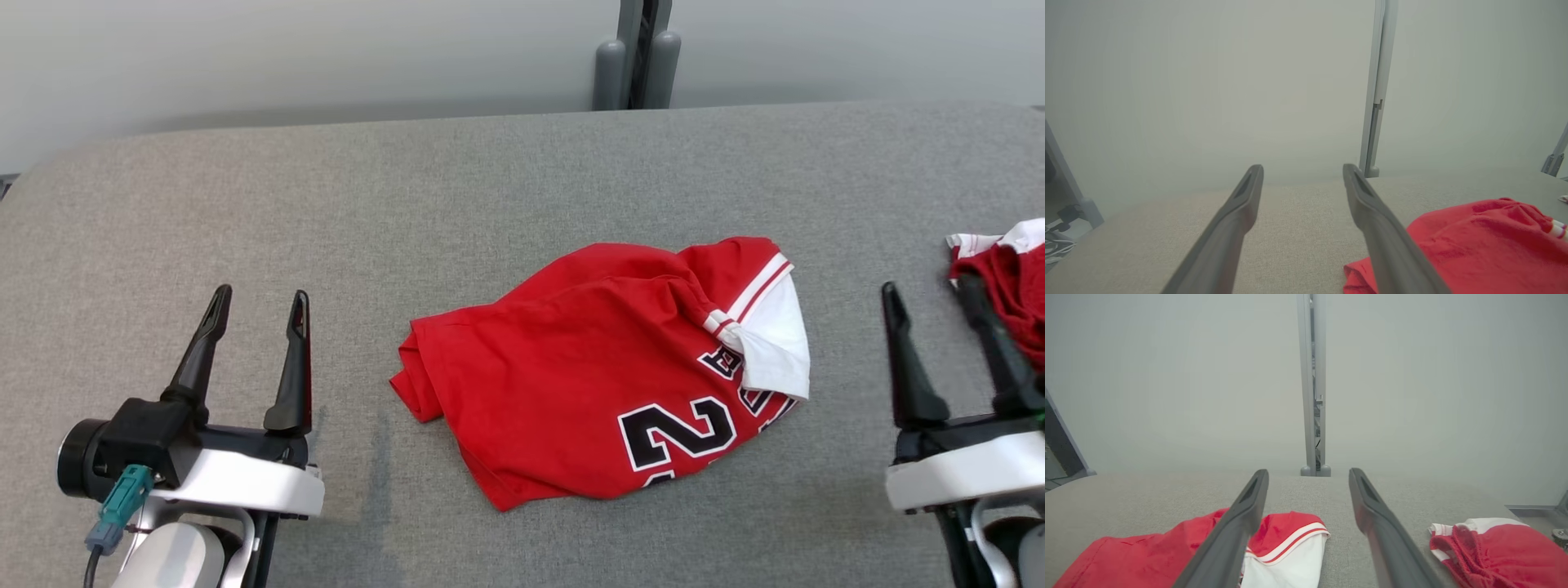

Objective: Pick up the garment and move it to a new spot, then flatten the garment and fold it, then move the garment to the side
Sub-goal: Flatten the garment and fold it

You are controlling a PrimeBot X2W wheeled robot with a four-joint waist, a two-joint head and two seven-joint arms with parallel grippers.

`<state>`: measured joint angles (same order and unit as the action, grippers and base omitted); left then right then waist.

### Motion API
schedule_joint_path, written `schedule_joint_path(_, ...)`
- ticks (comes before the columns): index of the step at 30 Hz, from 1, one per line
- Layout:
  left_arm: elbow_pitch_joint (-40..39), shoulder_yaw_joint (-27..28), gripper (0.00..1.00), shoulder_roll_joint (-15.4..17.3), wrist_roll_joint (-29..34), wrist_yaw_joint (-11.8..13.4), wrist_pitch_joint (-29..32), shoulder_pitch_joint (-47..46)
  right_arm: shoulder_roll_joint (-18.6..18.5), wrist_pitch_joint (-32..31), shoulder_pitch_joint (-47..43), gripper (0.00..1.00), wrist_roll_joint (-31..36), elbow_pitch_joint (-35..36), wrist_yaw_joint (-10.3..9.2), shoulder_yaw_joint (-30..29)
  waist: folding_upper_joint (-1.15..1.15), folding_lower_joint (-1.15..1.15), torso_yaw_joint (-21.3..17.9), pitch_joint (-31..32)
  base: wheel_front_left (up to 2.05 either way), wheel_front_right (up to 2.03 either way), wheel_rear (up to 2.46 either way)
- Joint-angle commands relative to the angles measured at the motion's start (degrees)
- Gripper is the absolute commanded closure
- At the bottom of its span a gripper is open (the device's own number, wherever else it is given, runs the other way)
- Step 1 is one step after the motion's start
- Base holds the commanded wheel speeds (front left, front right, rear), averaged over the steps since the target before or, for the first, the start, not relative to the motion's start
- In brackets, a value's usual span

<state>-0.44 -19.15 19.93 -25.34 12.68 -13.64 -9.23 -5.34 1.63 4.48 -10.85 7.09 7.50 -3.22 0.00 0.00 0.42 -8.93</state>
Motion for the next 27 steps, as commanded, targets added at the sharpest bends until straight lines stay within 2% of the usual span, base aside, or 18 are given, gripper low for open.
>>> schedule_joint_path(1,-0.3,0.3,0.00,0.5,0.1,0.4,0.0,0.5,0.1,0.3,-0.6,0.00,0.4,0.8,-0.02,-0.8,0.00,0.00,-0.1,0.7,0.00,0.00,0.00)
schedule_joint_path(11,-2.0,-0.6,0.00,1.5,0.5,1.6,1.8,3.9,1.9,-1.7,-4.0,0.00,1.4,2.2,-0.02,-2.3,0.00,0.00,0.4,3.9,0.00,0.00,0.00)
schedule_joint_path(27,-4.5,-1.6,0.00,2.2,0.6,2.8,3.6,4.9,2.3,-2.6,-4.5,0.00,1.6,0.8,-0.02,-2.7,0.00,0.00,0.6,3.7,0.00,0.00,0.00)
